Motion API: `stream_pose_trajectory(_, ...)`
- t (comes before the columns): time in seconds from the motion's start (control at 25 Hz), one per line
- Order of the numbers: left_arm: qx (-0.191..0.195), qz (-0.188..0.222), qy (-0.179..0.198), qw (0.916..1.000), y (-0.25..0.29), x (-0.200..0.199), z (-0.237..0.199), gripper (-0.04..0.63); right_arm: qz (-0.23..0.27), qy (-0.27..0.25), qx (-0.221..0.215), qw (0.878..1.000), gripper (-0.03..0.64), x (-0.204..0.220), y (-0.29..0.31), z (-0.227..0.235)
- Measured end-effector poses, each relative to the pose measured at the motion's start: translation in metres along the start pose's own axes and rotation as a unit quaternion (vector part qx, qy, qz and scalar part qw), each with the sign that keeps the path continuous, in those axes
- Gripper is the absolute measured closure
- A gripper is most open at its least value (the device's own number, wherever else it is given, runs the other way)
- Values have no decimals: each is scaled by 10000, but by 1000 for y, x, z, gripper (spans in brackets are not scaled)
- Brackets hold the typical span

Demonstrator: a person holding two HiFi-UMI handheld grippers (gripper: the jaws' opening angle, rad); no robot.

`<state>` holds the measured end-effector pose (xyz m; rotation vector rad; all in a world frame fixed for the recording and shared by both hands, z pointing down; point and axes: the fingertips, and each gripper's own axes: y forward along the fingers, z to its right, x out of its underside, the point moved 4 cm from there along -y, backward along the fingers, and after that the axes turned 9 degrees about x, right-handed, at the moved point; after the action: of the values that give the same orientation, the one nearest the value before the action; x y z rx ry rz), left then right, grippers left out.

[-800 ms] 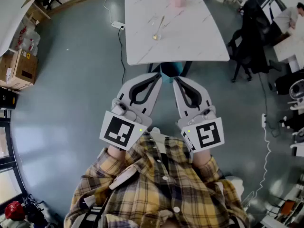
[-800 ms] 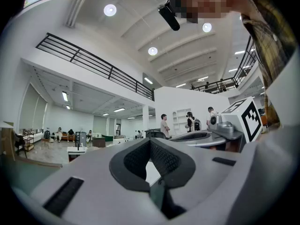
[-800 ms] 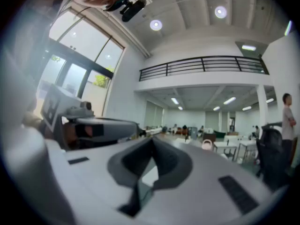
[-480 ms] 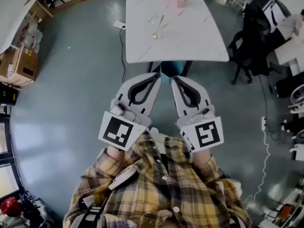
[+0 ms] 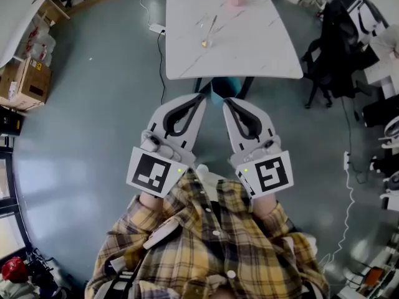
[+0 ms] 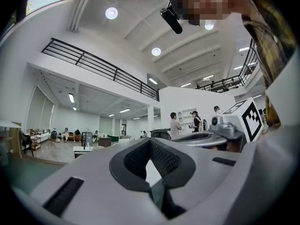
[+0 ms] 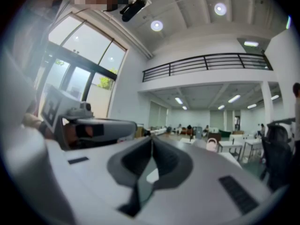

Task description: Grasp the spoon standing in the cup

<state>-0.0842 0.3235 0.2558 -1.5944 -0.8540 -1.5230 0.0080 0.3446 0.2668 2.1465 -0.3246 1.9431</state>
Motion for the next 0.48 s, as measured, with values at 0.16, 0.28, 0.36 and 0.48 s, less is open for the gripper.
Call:
stream_pose_trajectory(0.16,17,2,-25,10000,4,2,-27,580,-40,25,25,10000,583,1,26,-1)
stream_pose_trajectory(0.28,55,4,-54,10000,12,3,-57,580,-79,29,38,10000,583,2,55,-2)
stream_pose_trajectory(0.36,93,-17,-60,9999,18,3,-79,580,-116,56,51,9999,583,3,77,-1)
stream_pose_trajectory(0.48,166,-47,-55,9998,29,4,-114,580,-139,90,90,9998,583,3,114,2)
